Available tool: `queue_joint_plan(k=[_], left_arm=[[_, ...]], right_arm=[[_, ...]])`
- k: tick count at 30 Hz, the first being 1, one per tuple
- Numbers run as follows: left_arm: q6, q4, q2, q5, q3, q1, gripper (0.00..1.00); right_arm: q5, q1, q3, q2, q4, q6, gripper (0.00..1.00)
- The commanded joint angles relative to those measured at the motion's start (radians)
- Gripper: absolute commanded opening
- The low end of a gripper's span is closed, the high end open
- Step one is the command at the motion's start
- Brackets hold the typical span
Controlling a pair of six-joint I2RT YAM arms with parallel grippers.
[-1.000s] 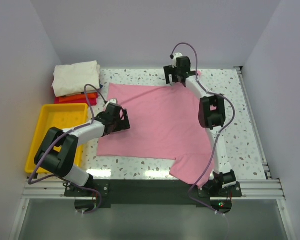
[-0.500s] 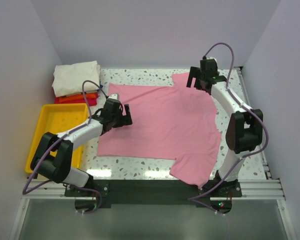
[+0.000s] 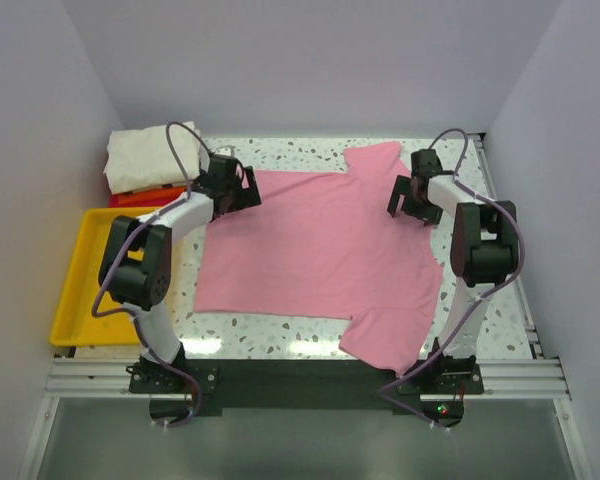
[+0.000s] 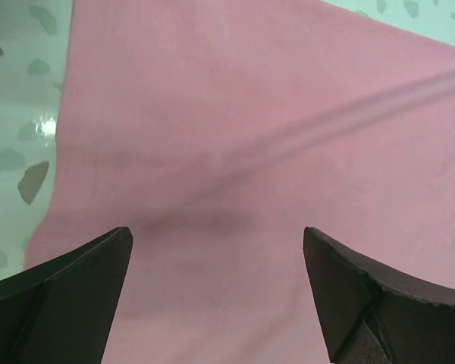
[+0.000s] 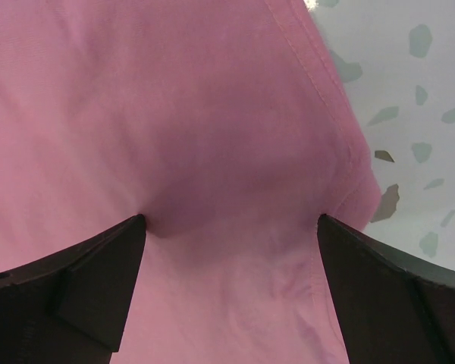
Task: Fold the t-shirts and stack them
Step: Flatten the tshirt out
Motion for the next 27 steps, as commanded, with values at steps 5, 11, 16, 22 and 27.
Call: queue_joint_plan(k=[5,11,16,22,27], left_arm=[[0.063,-0.007,0.233,0.022,0.260,0.045,1.00],[0.068,-0.071,0.388,0.012,0.426,0.075,1.00],[0.068,-0.138,0.509,0.021,0.559,0.085,1.00],[0.063,-0.223,0.632,0.015,0.715,0.095,1.00],[0.074,-0.222,0.648,0.021,0.738,0.098,1.00]], right_arm=[[0.006,-0.037,0.128,0.125,-0.048,-0.025,0.99],[0.017,-0.043,0.238,0.200,-0.097,-0.069,0.99],[0.019,-0.075,0.332,0.263,-0.120,-0.094,0.99],[0.020,-0.080,0.401,0.308,-0.135,-0.098,0.99],[0.011,-0.080,0.406,0.314,-0.118,-0.104,0.99]])
